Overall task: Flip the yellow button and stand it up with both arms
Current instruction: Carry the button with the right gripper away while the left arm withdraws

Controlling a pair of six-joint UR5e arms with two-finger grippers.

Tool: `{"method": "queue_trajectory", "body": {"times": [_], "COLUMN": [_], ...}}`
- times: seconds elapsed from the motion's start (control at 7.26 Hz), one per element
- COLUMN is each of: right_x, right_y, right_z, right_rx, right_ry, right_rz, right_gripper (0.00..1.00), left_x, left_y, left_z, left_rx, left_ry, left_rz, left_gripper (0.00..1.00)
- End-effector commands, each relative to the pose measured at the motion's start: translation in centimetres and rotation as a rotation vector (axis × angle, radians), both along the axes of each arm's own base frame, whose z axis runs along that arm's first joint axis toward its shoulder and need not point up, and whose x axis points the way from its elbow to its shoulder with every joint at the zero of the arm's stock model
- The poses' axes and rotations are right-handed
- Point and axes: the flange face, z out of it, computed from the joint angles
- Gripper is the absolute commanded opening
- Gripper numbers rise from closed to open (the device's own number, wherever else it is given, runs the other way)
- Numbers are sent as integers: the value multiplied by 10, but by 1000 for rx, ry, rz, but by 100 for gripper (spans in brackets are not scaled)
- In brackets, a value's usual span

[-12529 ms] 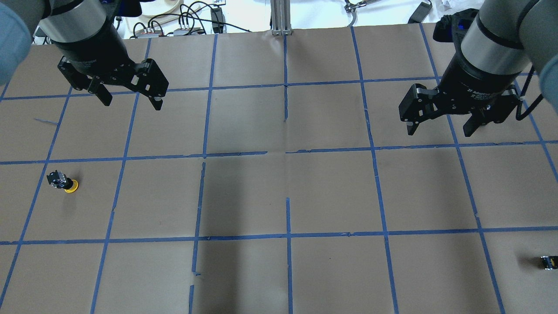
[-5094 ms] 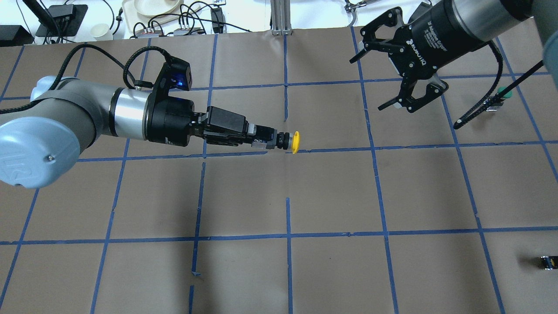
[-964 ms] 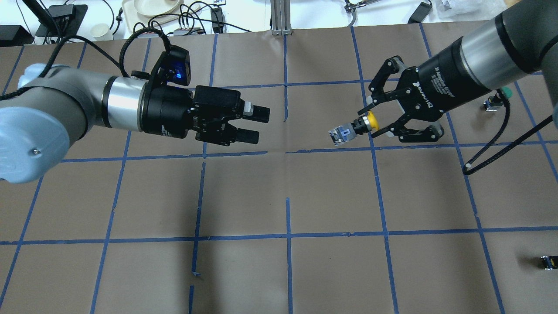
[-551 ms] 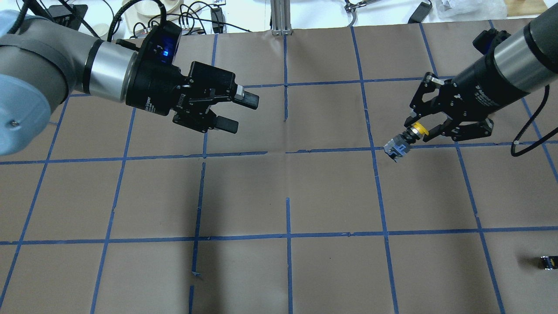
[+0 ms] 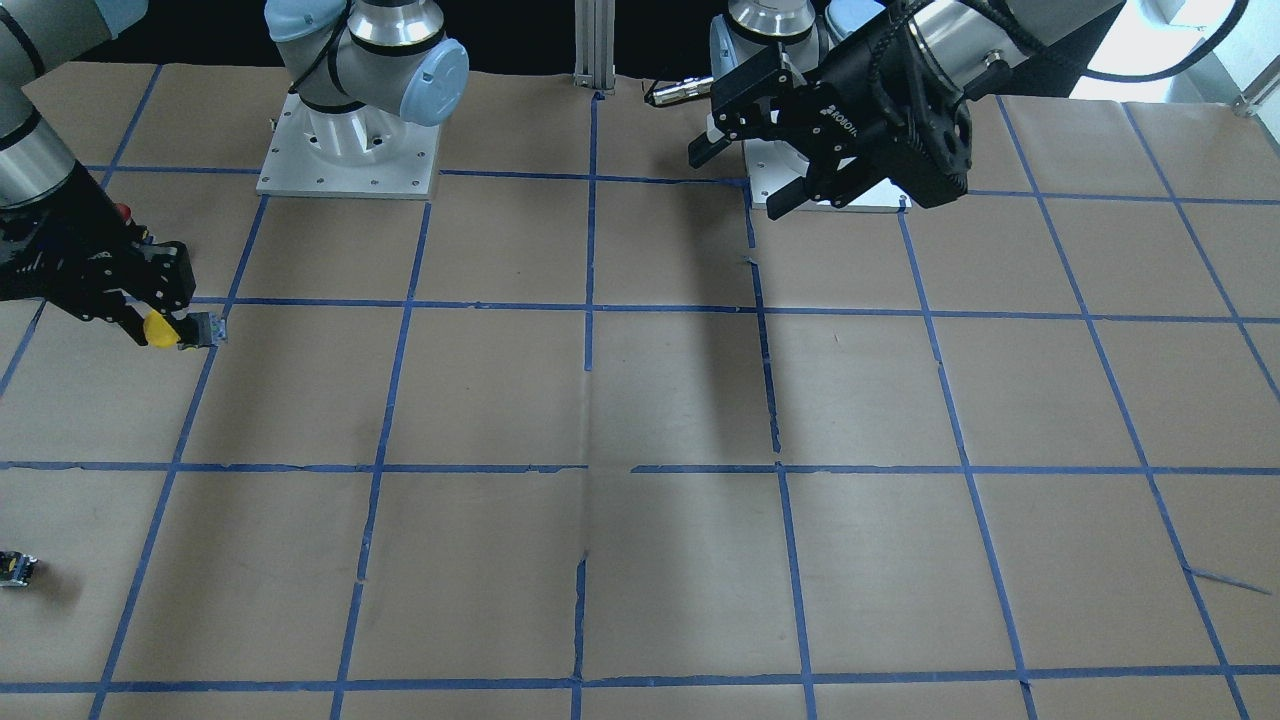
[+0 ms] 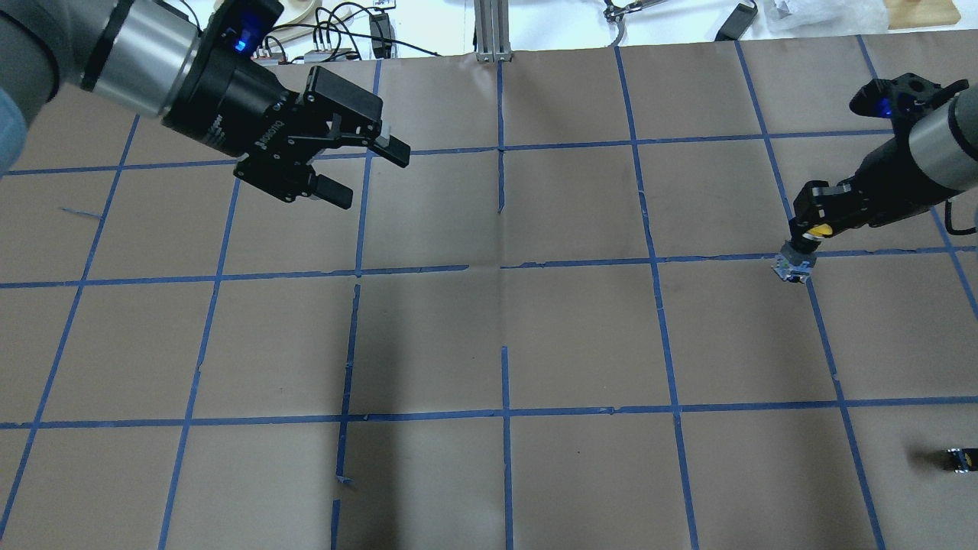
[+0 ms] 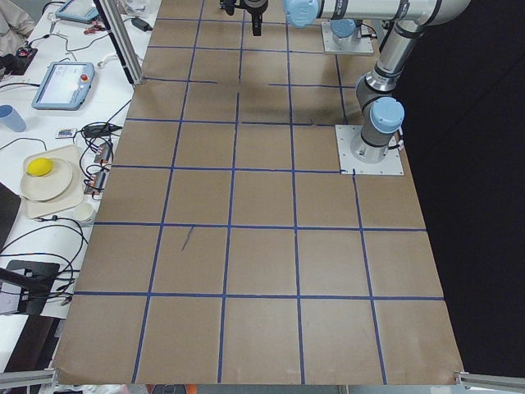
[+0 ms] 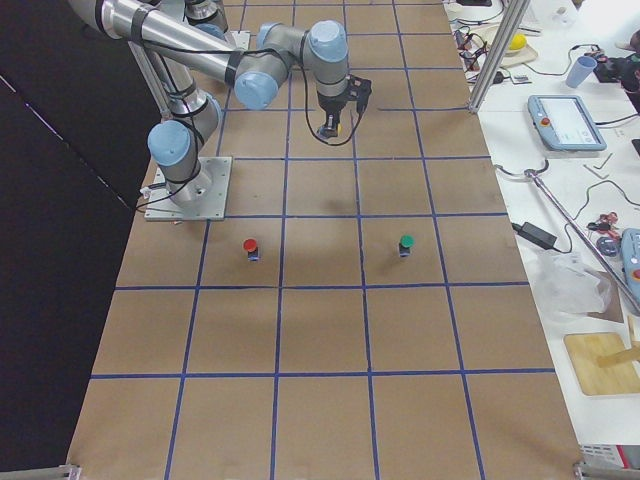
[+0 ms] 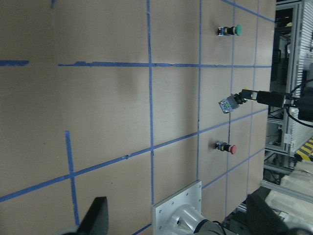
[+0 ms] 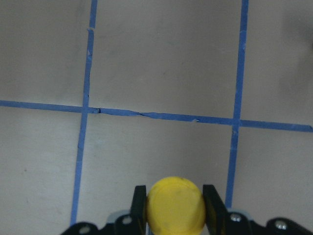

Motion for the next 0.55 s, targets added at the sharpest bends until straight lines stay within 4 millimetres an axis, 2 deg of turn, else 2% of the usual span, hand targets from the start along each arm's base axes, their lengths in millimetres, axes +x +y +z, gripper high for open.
{"method": "queue_trajectory", "body": {"times": [0.0,0.14,0.28,0.41], "right_x": [-59,-84,-100,-118], "right_y": [14,26,33,35], "right_z": [-10,-20,-26,-40], "right_rx": [-70,-104,-154,-205], "right_ry": [76,130,121,79], "right_rz": [228,331,381,433], "right_gripper": [15,14,12,13], "left_x": [-1,-12,-15,-17], "left_y": [4,8,9,8], "left_z": [18,31,40,41], "left_rx": [-24,-50,-73,-78], "left_ry": [-224,-322,-389,-426], "left_rz": [-15,-29,-46,-55], "left_gripper": [100,100,100,100]}}
